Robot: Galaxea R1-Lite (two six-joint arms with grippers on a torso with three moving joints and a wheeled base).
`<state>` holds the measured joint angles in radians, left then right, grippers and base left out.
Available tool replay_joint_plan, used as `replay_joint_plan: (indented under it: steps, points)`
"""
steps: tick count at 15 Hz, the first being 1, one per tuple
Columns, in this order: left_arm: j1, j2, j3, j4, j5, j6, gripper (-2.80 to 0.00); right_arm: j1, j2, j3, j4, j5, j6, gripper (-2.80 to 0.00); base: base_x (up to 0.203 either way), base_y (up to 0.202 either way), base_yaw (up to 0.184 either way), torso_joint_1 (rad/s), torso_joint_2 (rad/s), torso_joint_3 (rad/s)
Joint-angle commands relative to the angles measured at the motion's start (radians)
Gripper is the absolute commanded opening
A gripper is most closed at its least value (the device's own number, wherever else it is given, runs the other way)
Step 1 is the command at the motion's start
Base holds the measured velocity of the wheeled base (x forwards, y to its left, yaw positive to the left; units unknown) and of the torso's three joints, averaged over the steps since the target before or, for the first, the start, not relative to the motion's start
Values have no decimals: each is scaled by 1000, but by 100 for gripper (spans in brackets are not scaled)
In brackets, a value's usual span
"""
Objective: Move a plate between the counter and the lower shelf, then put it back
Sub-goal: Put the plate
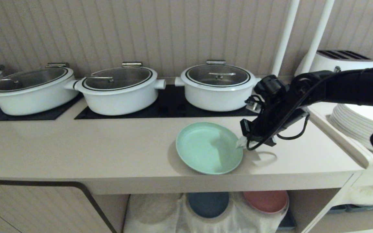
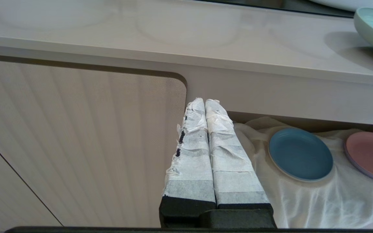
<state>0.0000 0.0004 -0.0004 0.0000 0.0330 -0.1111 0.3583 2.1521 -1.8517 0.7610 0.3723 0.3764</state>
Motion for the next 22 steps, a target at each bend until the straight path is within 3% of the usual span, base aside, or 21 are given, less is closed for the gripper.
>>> replay_joint_plan:
  steps: [1,12,13,22]
  points:
    - [0,0,0,0,1,-1,-280,1,18,-27,10,2,2,-280,0,0,0,0,0,0]
    - [0,0,0,0,1,-1,-280,1,28,-34,12,2,1,-280,0,0,0,0,0,0]
    - [0,0,-1,0,1,-1,-280,1,28,-34,9,2,1,0,0,0,0,0,0,0]
    - [0,0,0,0,1,-1,-280,1,20,-34,5,-3,-1,0,0,0,0,0,0,0]
